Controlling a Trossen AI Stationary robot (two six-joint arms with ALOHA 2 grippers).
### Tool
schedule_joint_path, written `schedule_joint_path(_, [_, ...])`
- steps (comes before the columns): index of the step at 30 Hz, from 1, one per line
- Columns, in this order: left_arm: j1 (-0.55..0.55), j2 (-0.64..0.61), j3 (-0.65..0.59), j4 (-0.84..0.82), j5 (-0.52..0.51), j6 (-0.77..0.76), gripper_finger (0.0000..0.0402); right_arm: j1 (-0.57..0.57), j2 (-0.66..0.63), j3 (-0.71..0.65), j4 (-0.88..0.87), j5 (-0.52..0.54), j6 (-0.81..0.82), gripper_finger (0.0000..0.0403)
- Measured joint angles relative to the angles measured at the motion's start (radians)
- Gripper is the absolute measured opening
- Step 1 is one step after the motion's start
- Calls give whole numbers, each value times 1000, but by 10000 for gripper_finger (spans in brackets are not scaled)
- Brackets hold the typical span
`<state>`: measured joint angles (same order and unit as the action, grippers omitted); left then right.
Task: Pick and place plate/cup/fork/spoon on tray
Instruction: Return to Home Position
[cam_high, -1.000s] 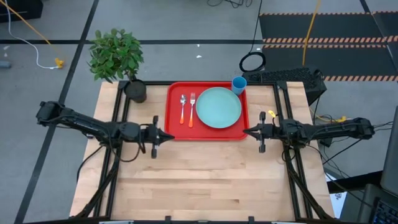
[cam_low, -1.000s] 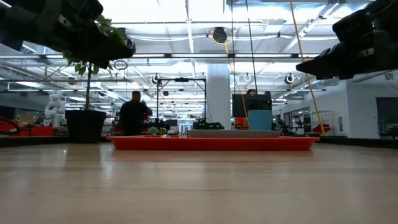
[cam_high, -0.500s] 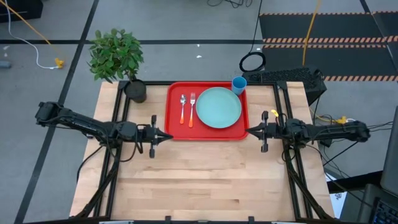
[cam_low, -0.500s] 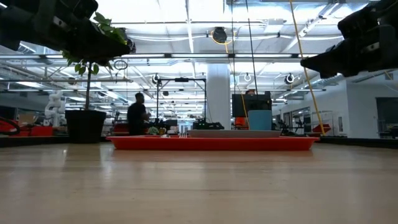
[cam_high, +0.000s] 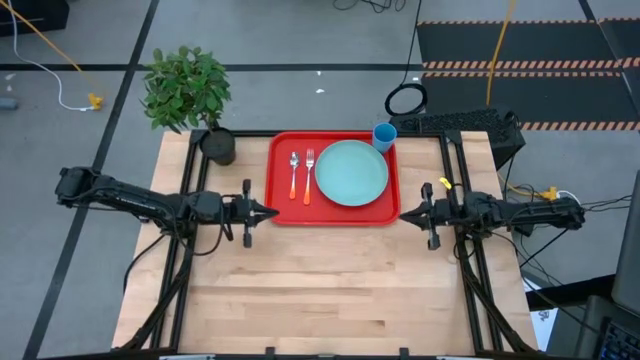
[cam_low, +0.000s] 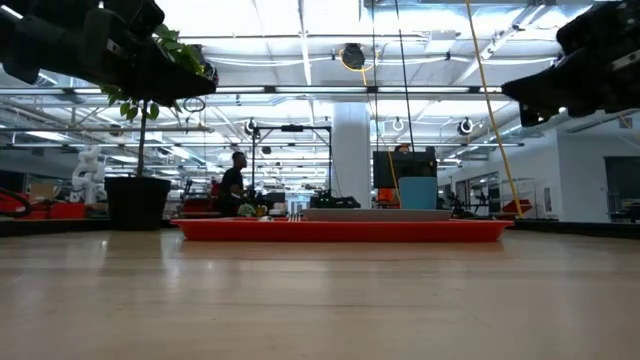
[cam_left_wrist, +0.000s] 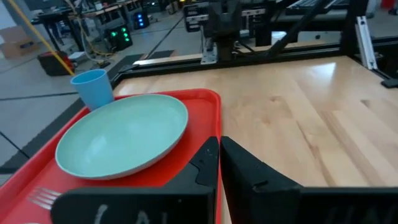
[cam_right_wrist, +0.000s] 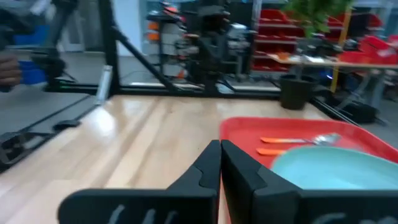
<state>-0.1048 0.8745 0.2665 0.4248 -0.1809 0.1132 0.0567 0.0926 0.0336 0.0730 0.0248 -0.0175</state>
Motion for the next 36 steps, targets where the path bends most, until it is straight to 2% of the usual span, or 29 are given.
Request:
schedule_joint_path(9, [14,0,0,0,0,-34,21,83,-72,0,-55,-1,-17,4])
schedule_joint_path(36, [14,0,0,-9,14,-16,21,89,-74,-1,-81,-1,-22,4])
